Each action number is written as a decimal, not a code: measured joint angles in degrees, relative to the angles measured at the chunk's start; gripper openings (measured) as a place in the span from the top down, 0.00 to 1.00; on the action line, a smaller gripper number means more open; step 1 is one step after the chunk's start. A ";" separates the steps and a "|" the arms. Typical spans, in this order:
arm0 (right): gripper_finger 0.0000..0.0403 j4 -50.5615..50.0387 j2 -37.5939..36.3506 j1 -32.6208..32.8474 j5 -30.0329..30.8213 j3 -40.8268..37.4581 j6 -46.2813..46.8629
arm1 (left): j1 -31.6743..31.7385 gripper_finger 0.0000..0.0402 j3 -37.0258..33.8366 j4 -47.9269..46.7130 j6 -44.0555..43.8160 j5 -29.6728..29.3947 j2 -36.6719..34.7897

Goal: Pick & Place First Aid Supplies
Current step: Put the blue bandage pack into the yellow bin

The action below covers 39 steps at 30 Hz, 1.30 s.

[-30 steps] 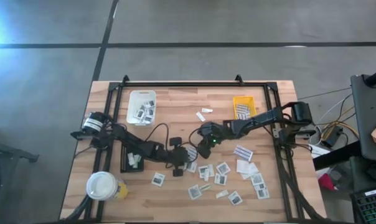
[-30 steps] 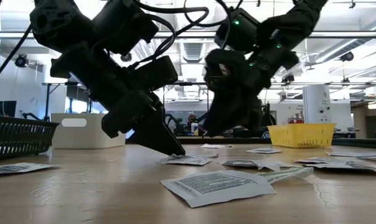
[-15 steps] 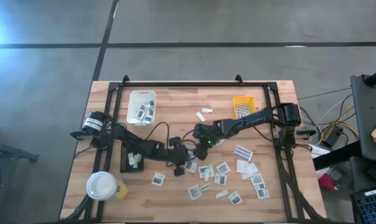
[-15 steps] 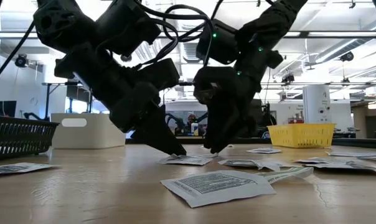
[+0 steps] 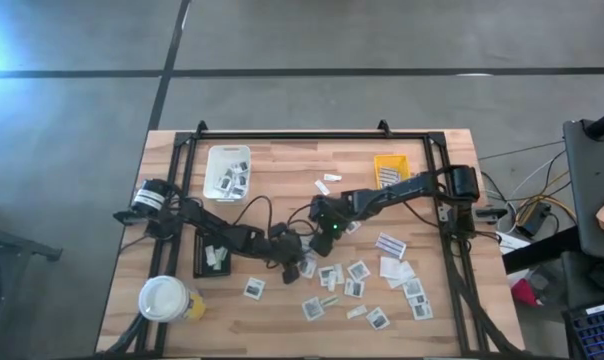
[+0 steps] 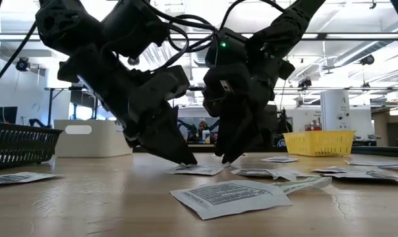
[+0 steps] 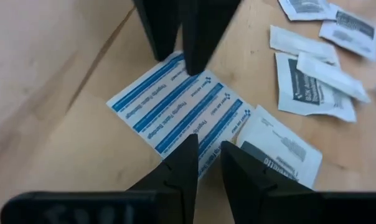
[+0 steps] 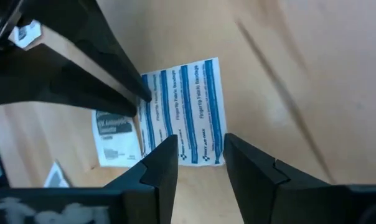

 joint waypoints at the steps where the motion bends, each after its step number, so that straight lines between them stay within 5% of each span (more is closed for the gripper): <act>1: 0.67 -0.01 -0.02 0.04 -0.46 -0.02 0.21 | 0.02 0.79 0.00 0.00 -0.69 0.48 0.00; 16: 0.69 -1.10 -0.06 -0.03 -6.87 -0.68 3.37 | 0.02 0.79 0.00 -0.23 -7.42 3.91 0.00; 39: 0.72 4.12 1.41 0.27 -3.85 -0.82 9.01 | 0.02 0.79 -0.09 1.09 -4.35 3.91 0.00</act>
